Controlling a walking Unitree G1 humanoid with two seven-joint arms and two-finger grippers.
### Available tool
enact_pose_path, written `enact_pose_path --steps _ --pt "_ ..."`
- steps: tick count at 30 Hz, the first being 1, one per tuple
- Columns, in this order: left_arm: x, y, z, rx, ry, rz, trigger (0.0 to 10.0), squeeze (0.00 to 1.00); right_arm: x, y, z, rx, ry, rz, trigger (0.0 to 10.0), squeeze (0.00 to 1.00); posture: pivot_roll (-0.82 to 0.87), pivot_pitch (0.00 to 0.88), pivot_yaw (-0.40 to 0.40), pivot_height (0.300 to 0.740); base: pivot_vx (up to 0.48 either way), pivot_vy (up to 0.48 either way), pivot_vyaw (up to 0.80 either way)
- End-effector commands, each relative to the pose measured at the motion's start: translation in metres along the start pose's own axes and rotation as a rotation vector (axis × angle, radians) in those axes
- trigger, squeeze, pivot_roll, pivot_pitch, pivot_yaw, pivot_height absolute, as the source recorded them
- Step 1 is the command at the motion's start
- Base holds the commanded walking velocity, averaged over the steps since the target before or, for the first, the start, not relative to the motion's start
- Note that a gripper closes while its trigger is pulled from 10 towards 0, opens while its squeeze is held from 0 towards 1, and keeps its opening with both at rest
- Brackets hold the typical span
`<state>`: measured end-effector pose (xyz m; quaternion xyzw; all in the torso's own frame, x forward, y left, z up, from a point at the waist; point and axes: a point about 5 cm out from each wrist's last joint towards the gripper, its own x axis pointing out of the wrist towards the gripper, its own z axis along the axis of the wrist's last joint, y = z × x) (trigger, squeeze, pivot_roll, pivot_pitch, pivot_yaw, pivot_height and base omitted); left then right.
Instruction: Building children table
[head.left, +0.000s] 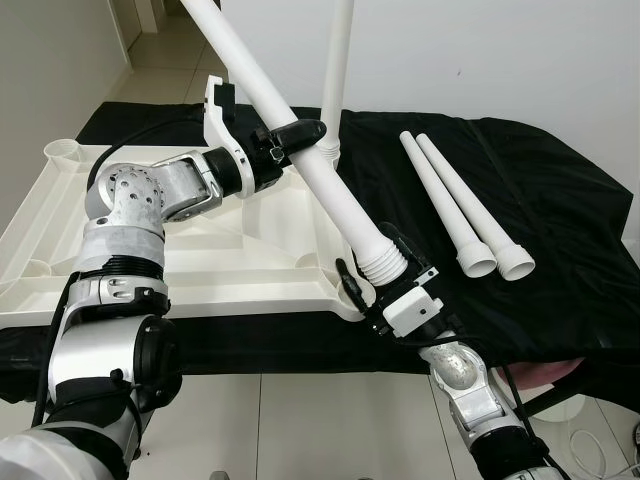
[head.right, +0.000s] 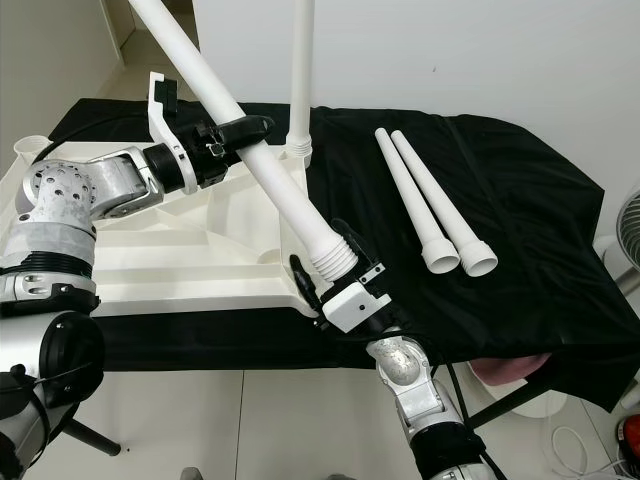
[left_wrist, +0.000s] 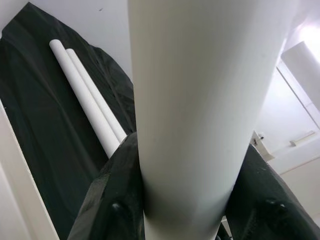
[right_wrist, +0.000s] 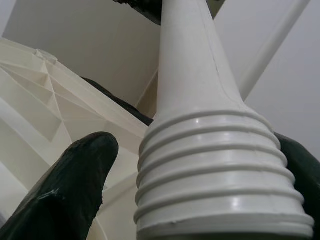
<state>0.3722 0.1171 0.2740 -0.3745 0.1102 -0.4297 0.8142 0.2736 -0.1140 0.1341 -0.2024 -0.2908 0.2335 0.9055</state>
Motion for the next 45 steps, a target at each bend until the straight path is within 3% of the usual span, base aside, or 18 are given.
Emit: enact_pose_path --steps 1,7,11,13,14,16,17,20,23,29,33,37,45 --pt "0.003 -0.009 0.009 0.022 -0.036 -0.032 10.0 0.00 -0.004 0.002 -0.005 0.046 0.045 -0.007 10.0 1.00 -0.07 0.000 -0.012 0.740 0.000 0.000 0.00" --pt "0.004 -0.013 0.013 0.134 -0.073 -0.019 10.0 0.00 0.002 -0.002 -0.006 0.259 0.095 -0.078 10.0 1.00 -0.07 0.000 -0.018 0.740 0.000 0.000 0.00" --pt "0.005 -0.015 0.012 0.307 -0.104 0.018 10.0 0.00 0.014 -0.013 -0.004 0.327 0.125 -0.144 10.0 1.00 -0.07 0.000 -0.023 0.740 0.000 0.000 0.00" --pt "0.006 -0.016 0.011 0.344 -0.112 0.023 10.0 0.00 0.016 -0.014 -0.004 0.340 0.138 -0.149 10.0 1.00 -0.07 0.000 -0.023 0.740 0.000 0.000 0.00" --pt "0.007 -0.017 0.012 0.369 -0.131 0.029 10.0 0.00 0.019 -0.015 -0.005 0.345 0.158 -0.136 10.0 0.38 -0.07 0.000 -0.027 0.740 0.000 0.000 0.00" --pt "0.007 -0.018 0.013 0.383 -0.144 0.033 10.0 0.00 0.021 -0.015 -0.006 0.348 0.172 -0.127 10.0 0.38 -0.07 0.000 -0.027 0.740 0.000 0.000 0.00" --pt "0.009 -0.019 0.013 0.431 -0.158 0.053 10.0 0.00 0.024 -0.017 -0.009 0.324 0.214 -0.120 10.0 0.00 -0.07 0.000 -0.032 0.740 0.000 0.000 0.00" --pt "0.012 -0.021 0.012 0.499 -0.189 0.083 10.0 0.00 0.030 -0.022 -0.011 0.254 0.258 -0.131 10.0 0.00 -0.07 0.000 -0.034 0.740 0.000 0.000 0.00" --pt "0.015 -0.027 0.010 0.620 -0.228 0.116 10.0 0.00 0.034 -0.024 -0.011 0.277 0.292 -0.079 10.0 0.00 -0.07 0.000 -0.044 0.740 0.000 0.000 0.00" --pt "0.022 -0.036 0.000 0.736 -0.275 0.162 10.0 0.00 0.045 -0.026 -0.011 0.191 0.350 -0.091 10.0 0.00 -0.06 0.000 -0.050 0.740 0.000 0.000 0.00" --pt "0.024 -0.037 -0.002 0.745 -0.282 0.167 10.0 0.00 0.047 -0.026 -0.011 0.187 0.366 -0.089 10.0 0.00 -0.06 0.000 -0.050 0.740 0.000 0.000 0.00" --pt "0.036 -0.053 -0.018 0.838 -0.304 0.179 10.0 0.00 0.068 -0.022 -0.008 0.118 0.371 -0.058 10.0 0.00 -0.05 0.000 -0.060 0.740 0.000 0.000 0.00" --pt "0.044 -0.070 -0.036 0.883 -0.303 0.140 10.0 0.00 0.086 -0.024 -0.005 0.055 0.372 -0.059 10.0 0.00 -0.04 0.000 -0.064 0.740 0.000 0.000 0.00"
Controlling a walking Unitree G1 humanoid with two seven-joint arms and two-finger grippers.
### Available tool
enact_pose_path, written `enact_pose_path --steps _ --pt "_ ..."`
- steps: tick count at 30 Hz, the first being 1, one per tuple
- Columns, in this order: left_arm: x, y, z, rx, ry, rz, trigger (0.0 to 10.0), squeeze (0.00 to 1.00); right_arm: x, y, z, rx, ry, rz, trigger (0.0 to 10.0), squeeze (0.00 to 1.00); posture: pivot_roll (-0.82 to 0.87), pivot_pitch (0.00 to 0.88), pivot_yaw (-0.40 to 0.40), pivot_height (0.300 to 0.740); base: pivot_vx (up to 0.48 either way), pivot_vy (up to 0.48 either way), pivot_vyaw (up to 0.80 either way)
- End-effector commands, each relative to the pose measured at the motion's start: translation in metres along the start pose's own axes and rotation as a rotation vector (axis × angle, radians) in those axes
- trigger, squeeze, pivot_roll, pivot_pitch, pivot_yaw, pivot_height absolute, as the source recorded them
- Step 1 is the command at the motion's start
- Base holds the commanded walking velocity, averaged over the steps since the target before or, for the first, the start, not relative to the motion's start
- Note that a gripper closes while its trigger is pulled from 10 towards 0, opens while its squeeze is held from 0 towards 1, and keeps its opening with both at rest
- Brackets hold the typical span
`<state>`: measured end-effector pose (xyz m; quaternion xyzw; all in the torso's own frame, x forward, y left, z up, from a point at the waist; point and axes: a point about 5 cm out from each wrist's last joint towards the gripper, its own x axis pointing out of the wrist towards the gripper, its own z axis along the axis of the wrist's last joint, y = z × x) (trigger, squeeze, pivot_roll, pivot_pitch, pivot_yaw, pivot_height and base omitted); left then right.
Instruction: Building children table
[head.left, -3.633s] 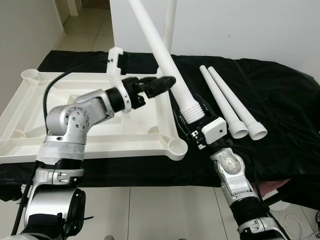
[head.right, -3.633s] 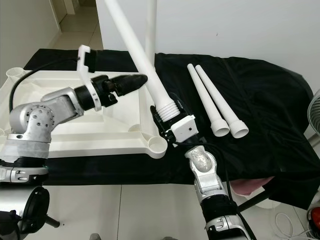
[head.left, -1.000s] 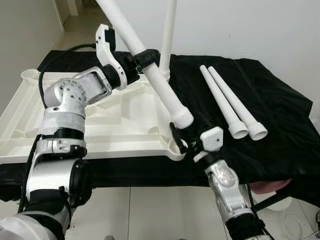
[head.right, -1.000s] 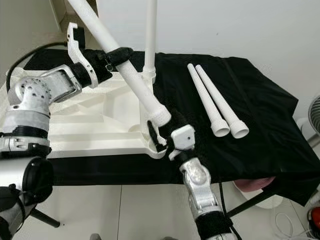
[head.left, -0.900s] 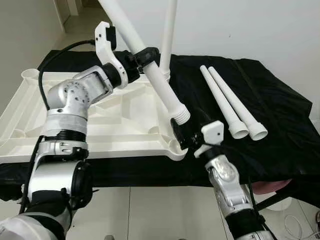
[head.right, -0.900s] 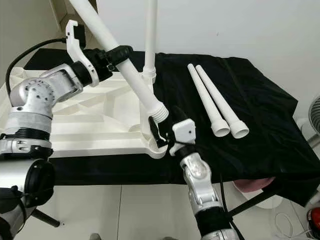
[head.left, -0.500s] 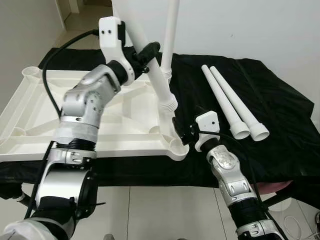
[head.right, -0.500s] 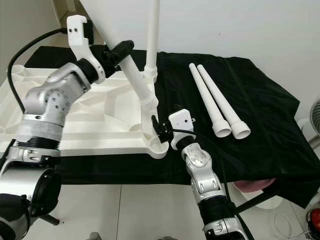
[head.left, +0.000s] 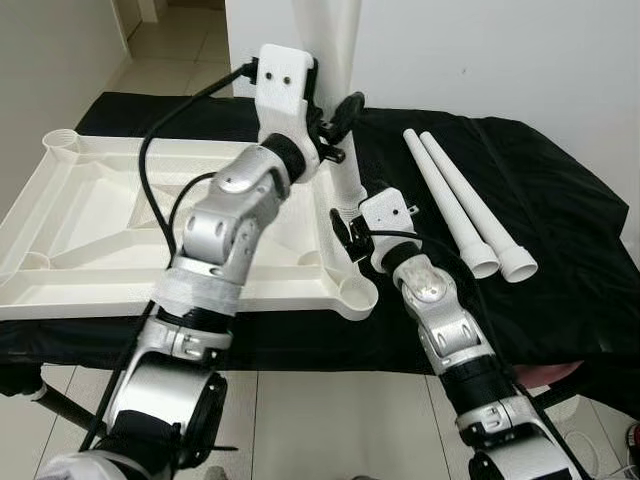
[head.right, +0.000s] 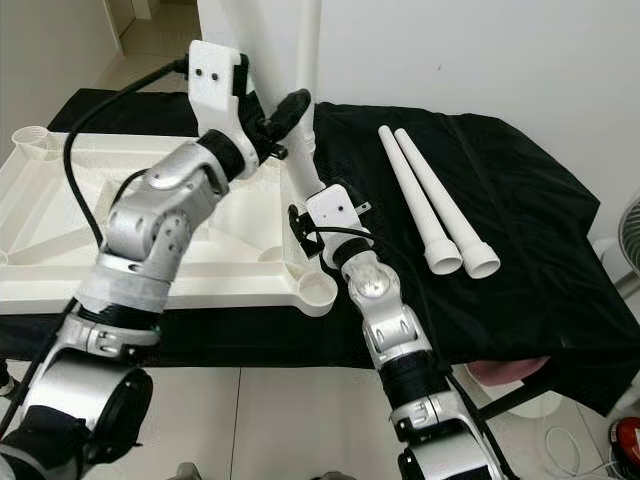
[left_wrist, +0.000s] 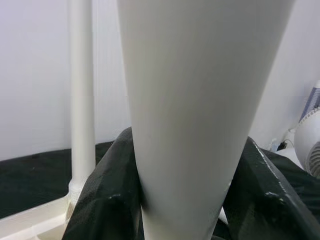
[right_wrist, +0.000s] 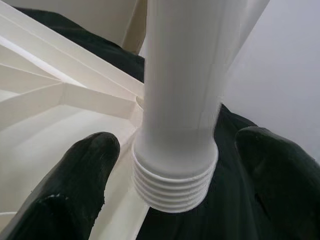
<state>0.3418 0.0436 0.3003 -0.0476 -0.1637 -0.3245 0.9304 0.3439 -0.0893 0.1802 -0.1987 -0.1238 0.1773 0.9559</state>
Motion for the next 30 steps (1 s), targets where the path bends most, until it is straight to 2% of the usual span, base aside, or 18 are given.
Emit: enact_pose_path --steps 1,10,30 --pt "0.001 -0.008 0.005 0.019 -0.028 0.001 10.0 0.00 0.005 0.000 0.000 -0.011 0.017 -0.010 10.0 0.00 -0.03 0.000 -0.065 0.740 0.000 0.000 0.00" --pt "0.003 -0.020 0.010 0.016 -0.049 -0.006 10.0 0.00 0.023 -0.006 0.006 -0.028 0.006 -0.045 10.0 0.00 -0.02 0.000 -0.072 0.740 0.000 0.000 0.00" --pt "0.004 -0.026 0.011 -0.001 -0.050 -0.013 10.0 0.00 0.031 -0.014 0.017 -0.123 -0.087 -0.052 10.0 0.00 -0.02 0.000 -0.067 0.740 0.000 0.000 0.00"
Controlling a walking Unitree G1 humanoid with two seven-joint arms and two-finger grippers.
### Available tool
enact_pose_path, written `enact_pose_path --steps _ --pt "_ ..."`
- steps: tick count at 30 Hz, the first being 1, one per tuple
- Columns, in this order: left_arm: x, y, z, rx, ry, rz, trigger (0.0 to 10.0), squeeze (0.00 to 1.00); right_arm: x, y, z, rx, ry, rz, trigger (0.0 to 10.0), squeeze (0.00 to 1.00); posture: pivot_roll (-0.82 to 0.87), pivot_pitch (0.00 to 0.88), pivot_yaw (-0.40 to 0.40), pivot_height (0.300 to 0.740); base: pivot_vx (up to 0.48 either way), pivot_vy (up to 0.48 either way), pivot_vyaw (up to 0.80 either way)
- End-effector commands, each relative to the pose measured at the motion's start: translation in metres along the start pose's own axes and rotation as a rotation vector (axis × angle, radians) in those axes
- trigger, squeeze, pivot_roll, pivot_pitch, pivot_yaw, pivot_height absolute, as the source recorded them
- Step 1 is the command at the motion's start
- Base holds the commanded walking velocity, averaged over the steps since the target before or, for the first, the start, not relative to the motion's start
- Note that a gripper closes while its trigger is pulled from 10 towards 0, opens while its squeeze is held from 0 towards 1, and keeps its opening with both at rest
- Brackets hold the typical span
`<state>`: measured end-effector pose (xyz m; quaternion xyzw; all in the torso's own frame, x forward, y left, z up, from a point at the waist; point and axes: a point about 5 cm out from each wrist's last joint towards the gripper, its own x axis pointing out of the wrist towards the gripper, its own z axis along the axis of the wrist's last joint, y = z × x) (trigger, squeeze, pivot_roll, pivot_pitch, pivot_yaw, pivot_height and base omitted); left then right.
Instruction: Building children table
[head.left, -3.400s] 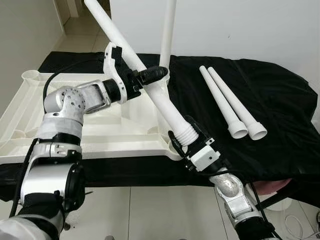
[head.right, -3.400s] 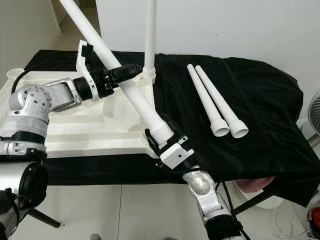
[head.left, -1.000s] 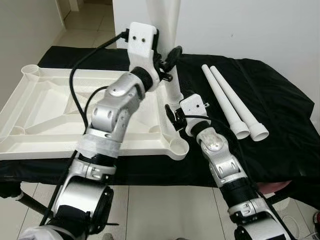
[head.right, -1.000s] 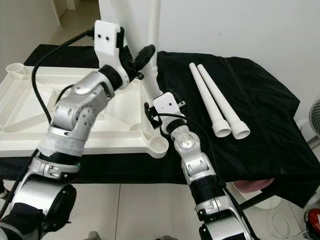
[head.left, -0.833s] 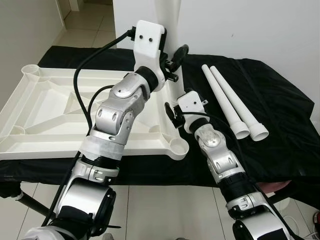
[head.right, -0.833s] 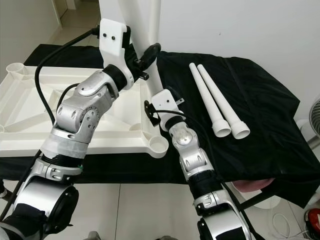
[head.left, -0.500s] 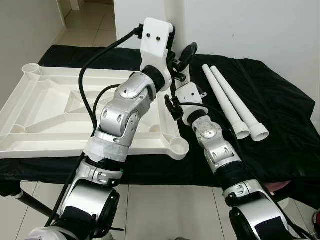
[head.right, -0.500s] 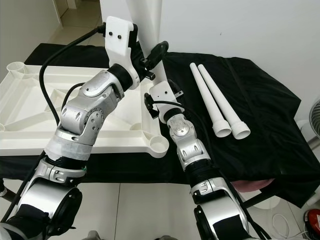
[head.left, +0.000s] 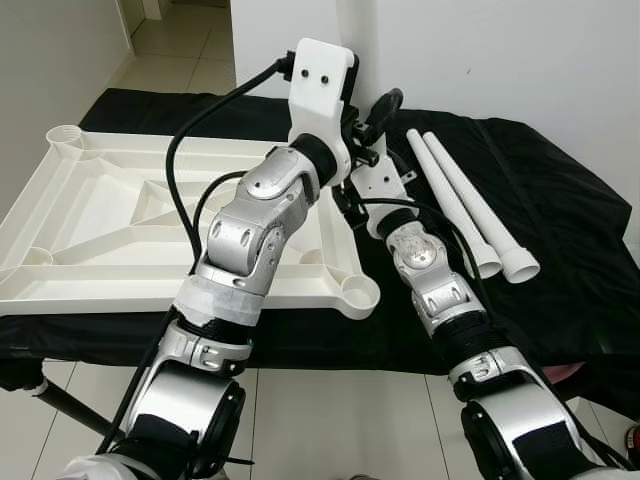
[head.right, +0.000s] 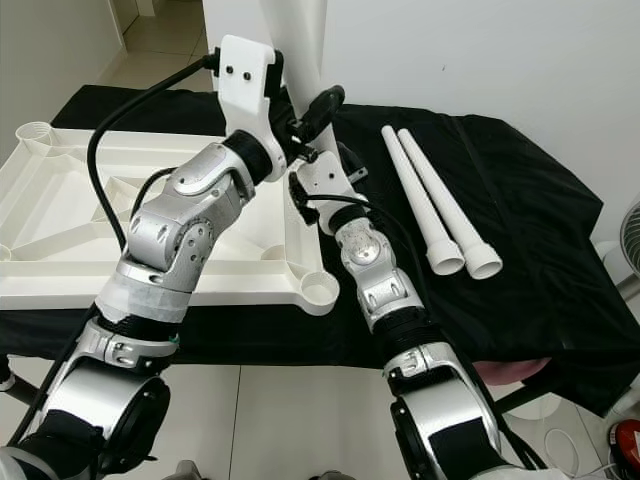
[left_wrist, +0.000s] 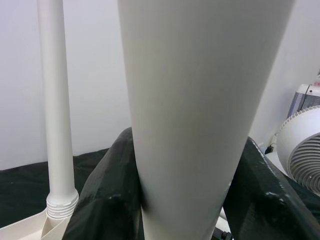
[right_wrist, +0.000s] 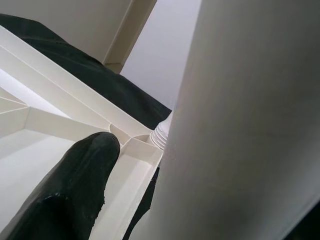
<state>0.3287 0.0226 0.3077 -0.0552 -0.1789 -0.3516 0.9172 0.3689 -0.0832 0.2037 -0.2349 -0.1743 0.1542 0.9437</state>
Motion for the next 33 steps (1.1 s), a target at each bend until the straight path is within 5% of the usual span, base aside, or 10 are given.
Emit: enact_pose_path --steps 1,2,3,10,23,24,29,30,32,33 --pt "0.000 -0.001 0.005 0.015 -0.015 0.045 10.0 0.00 0.002 -0.002 0.001 -0.025 -0.010 0.000 10.0 0.00 -0.02 0.000 -0.067 0.740 0.000 0.000 0.00" --pt "0.000 -0.001 0.005 0.014 -0.015 0.045 10.0 0.00 0.002 -0.002 0.001 -0.021 -0.009 0.000 9.3 0.00 -0.02 0.000 -0.069 0.740 0.000 0.000 0.00" --pt "0.000 -0.001 0.005 0.014 -0.017 0.045 10.0 0.00 0.002 -0.002 0.000 -0.019 -0.006 -0.002 4.8 0.00 -0.02 0.000 -0.069 0.740 0.000 0.000 0.00" --pt "0.001 -0.001 0.006 0.014 -0.020 0.046 10.0 0.00 0.003 -0.001 -0.002 -0.006 0.001 0.001 0.0 0.00 -0.02 0.000 -0.068 0.740 0.000 0.000 0.00" --pt "0.000 -0.006 0.011 0.012 -0.060 0.024 10.0 0.00 0.005 -0.008 -0.013 0.202 0.076 -0.109 0.3 0.00 -0.01 0.000 -0.073 0.740 0.000 0.000 0.00" --pt "-0.001 -0.008 0.011 -0.021 -0.073 0.007 10.0 1.00 0.005 -0.010 -0.014 0.246 0.084 -0.132 10.0 0.00 -0.01 0.000 -0.073 0.740 0.000 0.000 0.00" --pt "-0.003 -0.013 0.016 -0.054 -0.113 -0.049 10.0 1.00 0.004 -0.010 -0.018 0.350 0.101 -0.172 10.0 0.00 -0.02 0.000 -0.070 0.740 0.000 0.000 0.00" --pt "-0.004 -0.015 0.019 -0.027 -0.128 -0.067 10.0 0.73 0.004 -0.011 -0.018 0.362 0.105 -0.176 10.0 0.00 -0.02 0.000 -0.071 0.740 0.000 0.000 0.00" --pt "-0.004 -0.015 0.020 -0.008 -0.137 -0.077 10.0 0.73 0.005 -0.011 -0.019 0.366 0.108 -0.177 10.0 0.00 -0.02 0.000 -0.070 0.740 0.000 0.000 0.00" --pt "-0.004 -0.015 0.021 0.007 -0.142 -0.083 10.0 0.00 0.005 -0.012 -0.019 0.366 0.108 -0.177 10.0 0.00 -0.02 0.000 -0.070 0.740 0.000 0.000 0.00"
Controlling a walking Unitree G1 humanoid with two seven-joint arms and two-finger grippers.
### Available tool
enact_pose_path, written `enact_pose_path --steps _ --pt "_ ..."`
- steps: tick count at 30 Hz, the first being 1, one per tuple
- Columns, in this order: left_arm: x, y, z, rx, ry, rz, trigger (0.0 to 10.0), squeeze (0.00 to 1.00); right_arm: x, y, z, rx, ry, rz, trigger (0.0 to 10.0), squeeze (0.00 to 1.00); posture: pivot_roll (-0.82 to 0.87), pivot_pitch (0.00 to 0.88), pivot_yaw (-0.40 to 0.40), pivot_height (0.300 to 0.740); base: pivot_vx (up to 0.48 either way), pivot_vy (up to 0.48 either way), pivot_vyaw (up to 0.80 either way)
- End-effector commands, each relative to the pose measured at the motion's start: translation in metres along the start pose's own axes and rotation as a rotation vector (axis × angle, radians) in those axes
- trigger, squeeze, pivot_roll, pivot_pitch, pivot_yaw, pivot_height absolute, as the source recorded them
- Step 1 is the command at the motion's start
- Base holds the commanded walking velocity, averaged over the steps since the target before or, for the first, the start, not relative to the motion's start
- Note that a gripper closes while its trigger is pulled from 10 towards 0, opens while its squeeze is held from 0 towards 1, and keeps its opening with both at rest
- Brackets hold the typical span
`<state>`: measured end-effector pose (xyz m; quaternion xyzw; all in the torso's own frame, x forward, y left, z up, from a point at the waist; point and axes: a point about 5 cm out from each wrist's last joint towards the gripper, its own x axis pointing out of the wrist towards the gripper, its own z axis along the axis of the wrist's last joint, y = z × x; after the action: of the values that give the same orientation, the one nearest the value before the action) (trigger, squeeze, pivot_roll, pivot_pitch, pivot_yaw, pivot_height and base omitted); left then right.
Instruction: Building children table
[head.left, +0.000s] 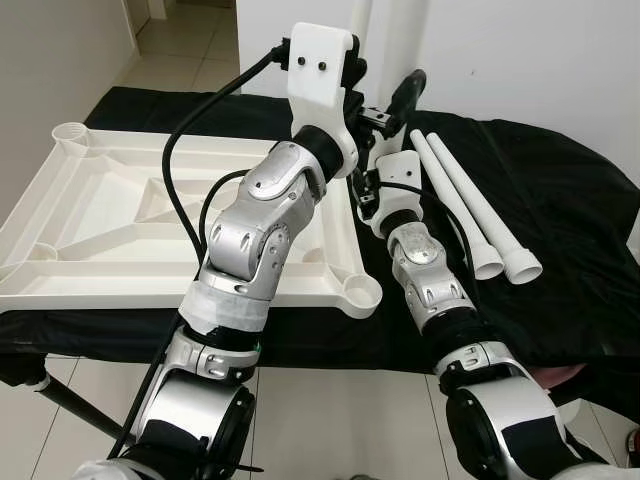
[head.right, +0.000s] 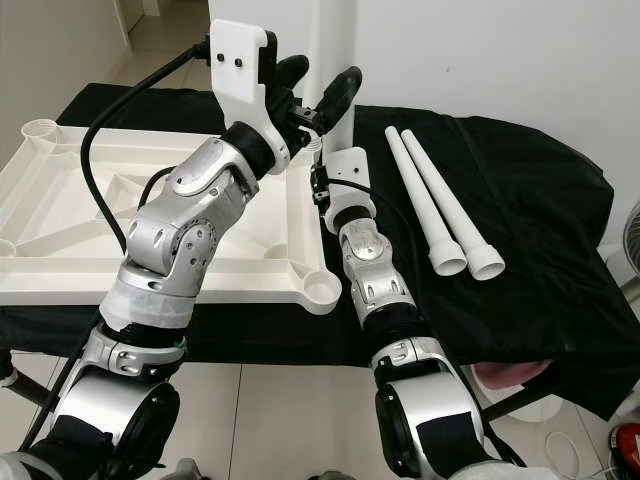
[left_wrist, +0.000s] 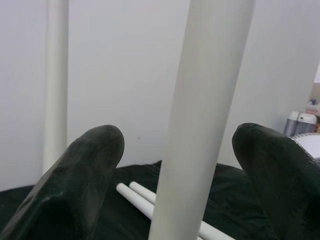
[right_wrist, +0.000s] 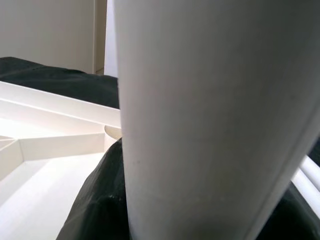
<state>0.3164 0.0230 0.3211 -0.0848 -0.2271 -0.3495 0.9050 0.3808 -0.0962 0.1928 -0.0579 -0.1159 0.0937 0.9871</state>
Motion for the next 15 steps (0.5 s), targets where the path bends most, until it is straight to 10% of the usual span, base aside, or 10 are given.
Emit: enact_pose_path --steps 1,15 --pt "-0.002 -0.006 0.007 0.028 -0.042 -0.083 10.0 0.00 0.002 -0.005 0.000 0.035 0.012 -0.026 10.0 0.00 -0.02 0.000 -0.072 0.740 0.000 0.000 0.00" --pt "-0.017 0.001 -0.005 0.058 -0.033 -0.100 10.0 0.00 -0.004 -0.003 -0.008 0.062 0.039 -0.008 10.0 0.00 -0.04 0.000 -0.077 0.740 0.000 0.000 0.00"
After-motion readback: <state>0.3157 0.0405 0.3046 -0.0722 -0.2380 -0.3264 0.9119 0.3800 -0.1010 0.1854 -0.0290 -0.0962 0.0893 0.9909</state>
